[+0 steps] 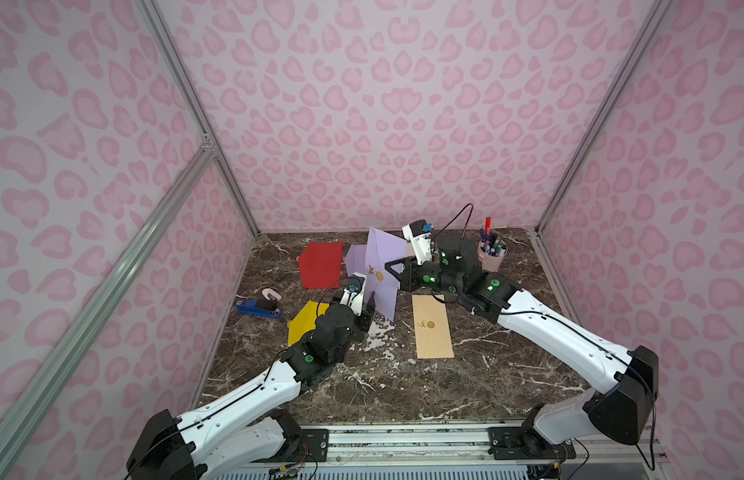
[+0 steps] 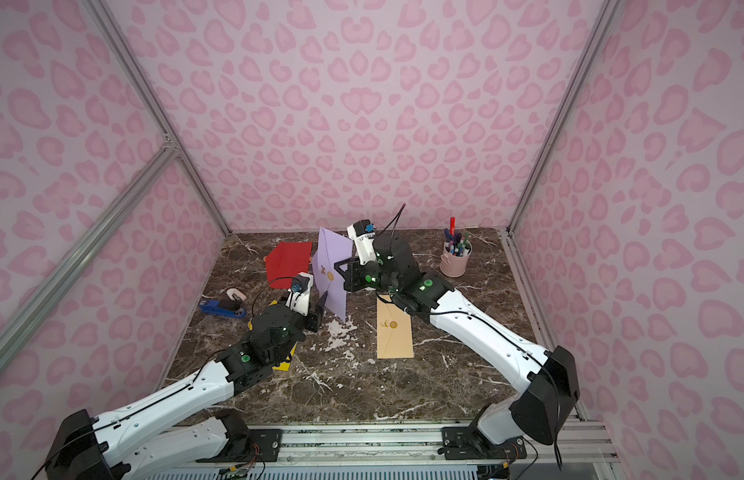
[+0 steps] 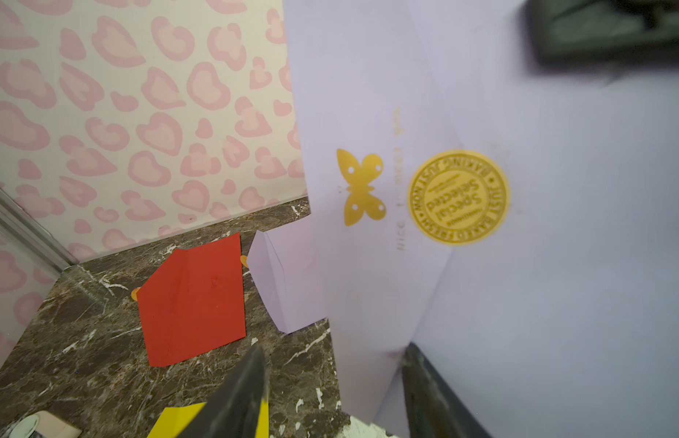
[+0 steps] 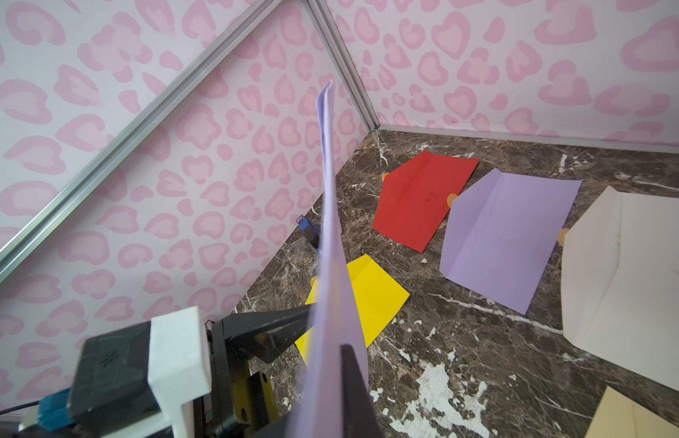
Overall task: Open the envelope
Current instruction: Open the envelope flap on the envelope.
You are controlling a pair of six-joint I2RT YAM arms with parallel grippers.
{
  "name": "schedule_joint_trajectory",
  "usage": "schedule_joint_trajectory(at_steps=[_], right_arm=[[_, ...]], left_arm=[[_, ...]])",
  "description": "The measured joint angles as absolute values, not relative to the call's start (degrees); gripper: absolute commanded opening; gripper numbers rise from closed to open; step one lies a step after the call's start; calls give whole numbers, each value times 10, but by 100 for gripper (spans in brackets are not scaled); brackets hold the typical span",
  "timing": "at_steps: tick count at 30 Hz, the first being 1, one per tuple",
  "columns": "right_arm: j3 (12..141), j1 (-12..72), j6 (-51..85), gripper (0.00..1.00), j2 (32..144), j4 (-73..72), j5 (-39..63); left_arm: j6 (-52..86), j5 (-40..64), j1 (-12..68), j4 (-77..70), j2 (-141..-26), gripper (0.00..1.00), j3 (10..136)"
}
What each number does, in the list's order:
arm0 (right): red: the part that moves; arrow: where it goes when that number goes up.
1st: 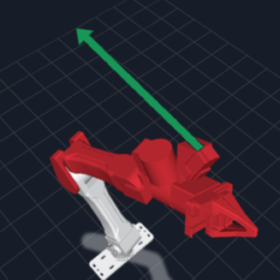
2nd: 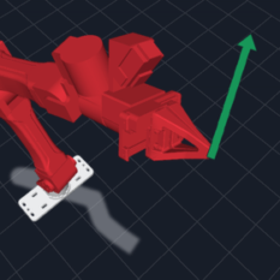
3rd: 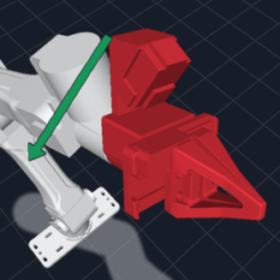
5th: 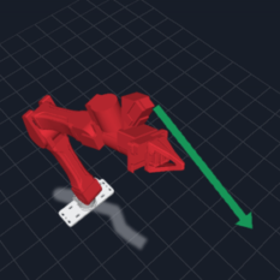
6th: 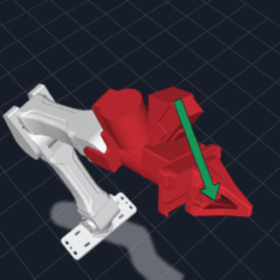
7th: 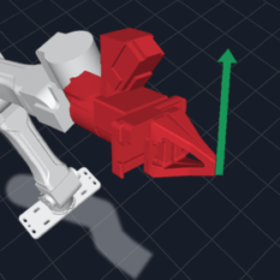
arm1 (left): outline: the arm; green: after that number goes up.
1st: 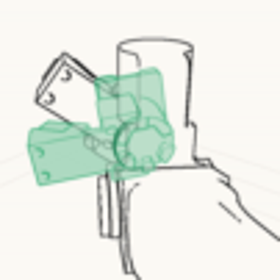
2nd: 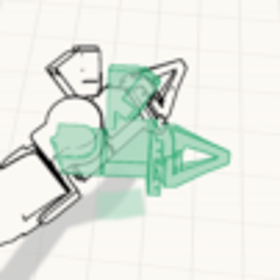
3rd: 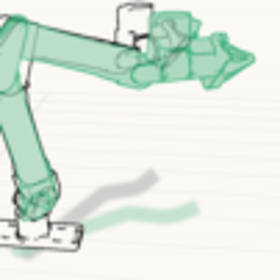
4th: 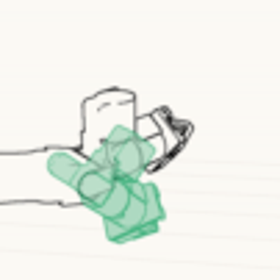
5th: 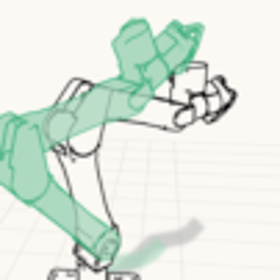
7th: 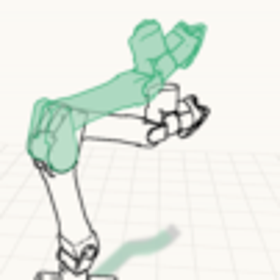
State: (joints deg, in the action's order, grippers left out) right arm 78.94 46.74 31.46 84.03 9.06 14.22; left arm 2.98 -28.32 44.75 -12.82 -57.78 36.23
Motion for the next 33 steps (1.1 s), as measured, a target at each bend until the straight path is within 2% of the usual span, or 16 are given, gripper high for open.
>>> schedule_joint_trajectory(at_steps=[33], right_arm=[[787, 479, 319, 0, 853, 71, 170]], left_arm=[[35, -325, 450, -141, -569, 57, 363]])
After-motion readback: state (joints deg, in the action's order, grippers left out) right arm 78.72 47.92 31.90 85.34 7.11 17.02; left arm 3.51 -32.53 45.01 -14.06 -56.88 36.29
